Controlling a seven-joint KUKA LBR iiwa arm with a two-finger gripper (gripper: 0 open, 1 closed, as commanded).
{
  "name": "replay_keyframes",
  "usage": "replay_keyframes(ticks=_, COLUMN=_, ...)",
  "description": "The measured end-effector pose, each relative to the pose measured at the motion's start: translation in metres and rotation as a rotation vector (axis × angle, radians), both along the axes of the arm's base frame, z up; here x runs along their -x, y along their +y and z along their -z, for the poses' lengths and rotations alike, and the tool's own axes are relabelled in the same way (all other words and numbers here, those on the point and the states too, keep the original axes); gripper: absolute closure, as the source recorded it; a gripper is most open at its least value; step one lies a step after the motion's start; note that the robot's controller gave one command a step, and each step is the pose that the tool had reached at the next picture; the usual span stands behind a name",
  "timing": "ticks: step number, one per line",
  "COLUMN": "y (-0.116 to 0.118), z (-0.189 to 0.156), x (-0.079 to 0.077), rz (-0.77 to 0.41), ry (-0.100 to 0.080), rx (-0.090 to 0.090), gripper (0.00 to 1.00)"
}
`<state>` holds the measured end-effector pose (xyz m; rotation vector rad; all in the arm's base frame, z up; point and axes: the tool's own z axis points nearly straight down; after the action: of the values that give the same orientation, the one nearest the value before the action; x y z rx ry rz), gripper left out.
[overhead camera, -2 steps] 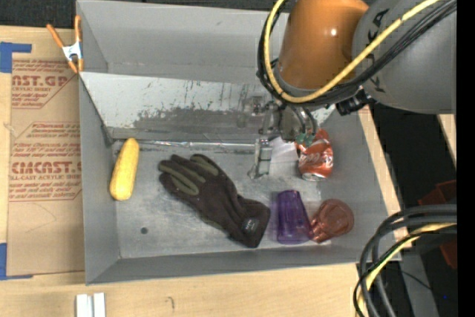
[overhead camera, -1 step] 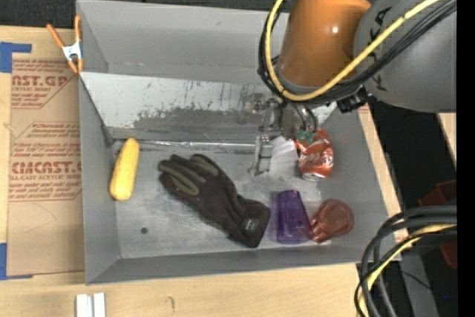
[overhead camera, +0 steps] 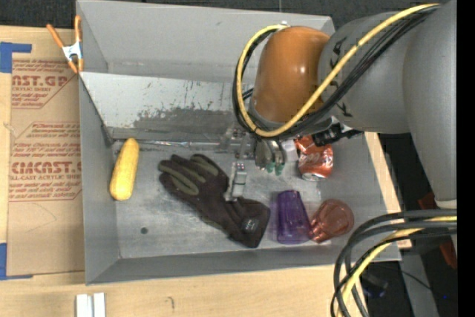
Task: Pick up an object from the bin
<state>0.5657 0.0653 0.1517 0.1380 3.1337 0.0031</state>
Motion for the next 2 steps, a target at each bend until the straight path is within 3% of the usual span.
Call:
replay_keyframes(ticks=1, y=0.016, z=0.084, x=0.037, rz=0.025, ry=0.003, rx=0.0, gripper=0.0)
replay_keyframes(ticks=2, y=0.028, z=0.082, x=0.012, rz=0.155, ry=0.005, rx=0.0, gripper=0.0)
